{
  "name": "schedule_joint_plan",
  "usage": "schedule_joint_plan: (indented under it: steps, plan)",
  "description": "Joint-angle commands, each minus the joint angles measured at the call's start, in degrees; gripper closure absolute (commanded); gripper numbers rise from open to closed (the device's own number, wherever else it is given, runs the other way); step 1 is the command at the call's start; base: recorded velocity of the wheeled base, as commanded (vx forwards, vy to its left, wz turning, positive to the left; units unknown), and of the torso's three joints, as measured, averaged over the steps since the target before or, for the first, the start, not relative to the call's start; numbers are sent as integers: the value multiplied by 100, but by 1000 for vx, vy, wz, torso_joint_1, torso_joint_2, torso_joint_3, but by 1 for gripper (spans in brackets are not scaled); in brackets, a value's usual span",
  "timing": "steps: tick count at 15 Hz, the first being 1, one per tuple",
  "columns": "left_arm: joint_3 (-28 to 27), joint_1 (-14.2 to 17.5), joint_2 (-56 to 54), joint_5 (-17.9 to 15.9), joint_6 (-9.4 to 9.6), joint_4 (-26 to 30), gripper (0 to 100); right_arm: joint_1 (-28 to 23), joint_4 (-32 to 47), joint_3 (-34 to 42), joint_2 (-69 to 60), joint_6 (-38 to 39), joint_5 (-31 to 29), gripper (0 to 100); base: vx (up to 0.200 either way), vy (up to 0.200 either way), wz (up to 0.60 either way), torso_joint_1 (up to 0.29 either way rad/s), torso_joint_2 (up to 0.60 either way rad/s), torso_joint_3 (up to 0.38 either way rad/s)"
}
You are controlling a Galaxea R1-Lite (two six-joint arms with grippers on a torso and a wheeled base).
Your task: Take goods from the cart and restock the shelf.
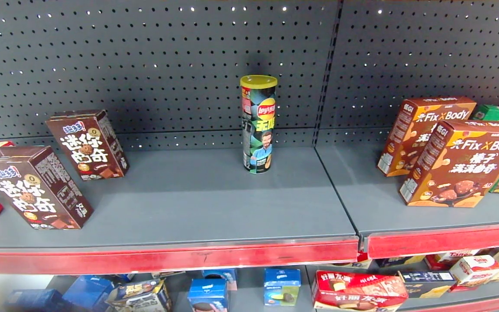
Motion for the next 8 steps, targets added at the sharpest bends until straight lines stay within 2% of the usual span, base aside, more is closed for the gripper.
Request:
schedule_joint_plan:
  steps: [1, 2, 5, 8]
  plan:
    - [1, 0, -2, 4, -4, 8, 0, -594, -15, -582, 306, -397, 131, 0, 0, 0, 0, 0, 0, 0]
    - [1, 0, -2, 4, -4, -1, 0, -638, 29, -749, 376, -635, -36, 0, 0, 0, 0, 0, 0, 0]
    - [1, 0, -2, 4, -4, -1, 0, -673, 407, -934, 491, -714, -835, 0, 0, 0, 0, 0, 0, 0]
    - [1, 0, -2, 4, -4, -1, 0, -603, 504, -863, 288, -837, -1108, 0, 0, 0, 0, 0, 0, 0]
